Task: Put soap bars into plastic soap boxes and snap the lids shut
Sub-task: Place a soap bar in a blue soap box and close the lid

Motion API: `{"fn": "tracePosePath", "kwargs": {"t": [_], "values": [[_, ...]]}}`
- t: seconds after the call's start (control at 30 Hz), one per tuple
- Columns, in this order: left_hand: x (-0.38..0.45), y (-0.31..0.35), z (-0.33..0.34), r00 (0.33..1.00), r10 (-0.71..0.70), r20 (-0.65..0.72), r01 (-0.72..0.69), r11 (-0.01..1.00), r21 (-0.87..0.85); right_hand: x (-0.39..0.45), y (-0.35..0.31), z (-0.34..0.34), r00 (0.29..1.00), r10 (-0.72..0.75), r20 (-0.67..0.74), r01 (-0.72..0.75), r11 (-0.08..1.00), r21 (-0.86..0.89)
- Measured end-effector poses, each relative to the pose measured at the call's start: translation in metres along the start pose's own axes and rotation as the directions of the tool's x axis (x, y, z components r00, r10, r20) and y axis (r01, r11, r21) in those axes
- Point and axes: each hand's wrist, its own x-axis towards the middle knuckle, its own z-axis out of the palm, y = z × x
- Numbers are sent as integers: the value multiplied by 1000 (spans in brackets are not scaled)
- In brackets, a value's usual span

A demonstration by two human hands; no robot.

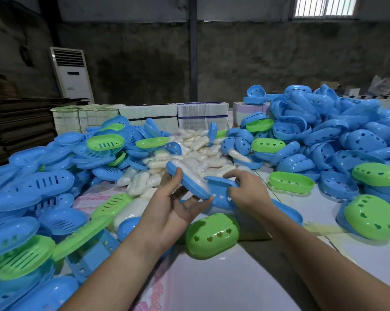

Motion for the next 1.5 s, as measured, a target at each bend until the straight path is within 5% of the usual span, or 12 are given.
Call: {"fn": "tracePosePath", "kwargs": {"t": [0.1,0.27,0.4,0.6,1.5], "values": [[1,-5,-3,997,70,19,-71,990,125,-8,-13,-3,996,1,-87,27,947,320],[4,-5,-6,991,135,-1,-131,968,213,-24,-42,-3,996,-53,69,-12,698,716],[3,-2,-8,990,140,8,-138,968,209,-36,-47,-3,970,-228,81,110,714,692],[2,-1,-6,993,110,38,-115,968,223,-41,-50,-4,951,-299,79,107,558,823],[-4,1,-2,992,-7,127,-63,842,535,-27,-41,-8,982,-187,20,97,597,797]]}}
